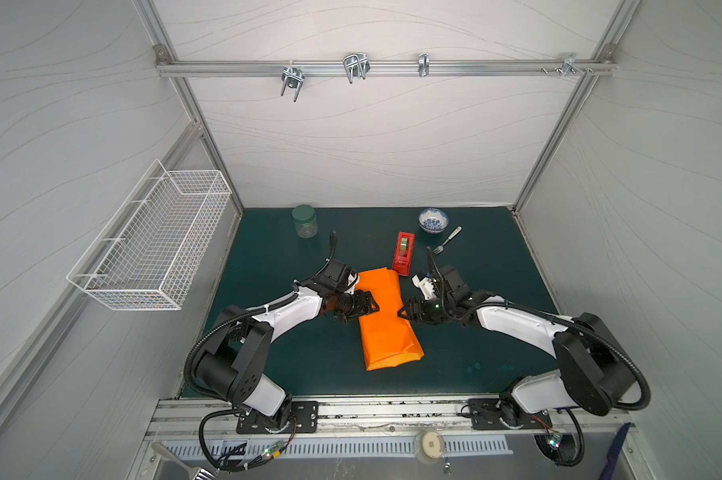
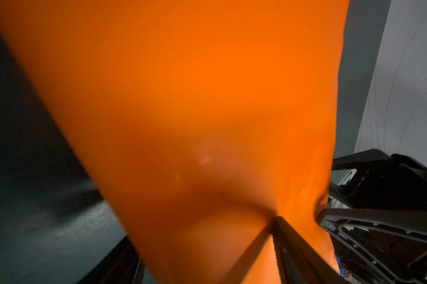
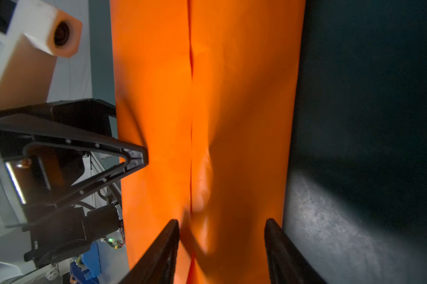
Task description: Wrap the gift box in paper
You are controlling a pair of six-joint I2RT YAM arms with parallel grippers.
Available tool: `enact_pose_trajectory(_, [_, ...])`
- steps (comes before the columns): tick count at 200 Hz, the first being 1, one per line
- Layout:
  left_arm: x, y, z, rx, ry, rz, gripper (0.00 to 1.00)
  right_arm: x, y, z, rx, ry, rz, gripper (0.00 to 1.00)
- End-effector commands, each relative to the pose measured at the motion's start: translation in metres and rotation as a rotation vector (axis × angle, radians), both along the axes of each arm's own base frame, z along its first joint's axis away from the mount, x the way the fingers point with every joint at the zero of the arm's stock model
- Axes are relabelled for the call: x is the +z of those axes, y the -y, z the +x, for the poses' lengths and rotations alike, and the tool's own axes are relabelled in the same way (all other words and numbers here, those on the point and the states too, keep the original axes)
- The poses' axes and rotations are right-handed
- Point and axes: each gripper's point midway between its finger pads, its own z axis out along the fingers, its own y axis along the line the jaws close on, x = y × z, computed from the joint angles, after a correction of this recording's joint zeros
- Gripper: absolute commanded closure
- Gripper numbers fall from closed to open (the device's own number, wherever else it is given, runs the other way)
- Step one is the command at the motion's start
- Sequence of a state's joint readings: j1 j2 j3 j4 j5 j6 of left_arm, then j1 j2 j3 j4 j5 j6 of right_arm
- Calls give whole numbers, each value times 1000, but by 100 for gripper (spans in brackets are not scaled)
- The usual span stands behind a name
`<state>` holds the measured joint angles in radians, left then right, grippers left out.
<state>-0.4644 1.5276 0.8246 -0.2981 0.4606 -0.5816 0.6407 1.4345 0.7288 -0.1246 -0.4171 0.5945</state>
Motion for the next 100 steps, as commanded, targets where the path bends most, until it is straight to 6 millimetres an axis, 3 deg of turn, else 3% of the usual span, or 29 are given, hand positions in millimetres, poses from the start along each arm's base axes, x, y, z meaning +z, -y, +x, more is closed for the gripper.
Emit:
enact_pose_trajectory(1, [-27, -24, -4, 33, -52, 138, 22, 3, -7, 2, 51, 16, 6, 40])
enact_pose_trajectory(34, [-26, -20, -3, 32, -58, 119, 22, 1, -25, -1, 118, 12, 27, 41])
enact_pose_trajectory(100, [-16, -18, 6, 61, -40, 68, 22, 5, -39, -23, 117, -43, 96, 47])
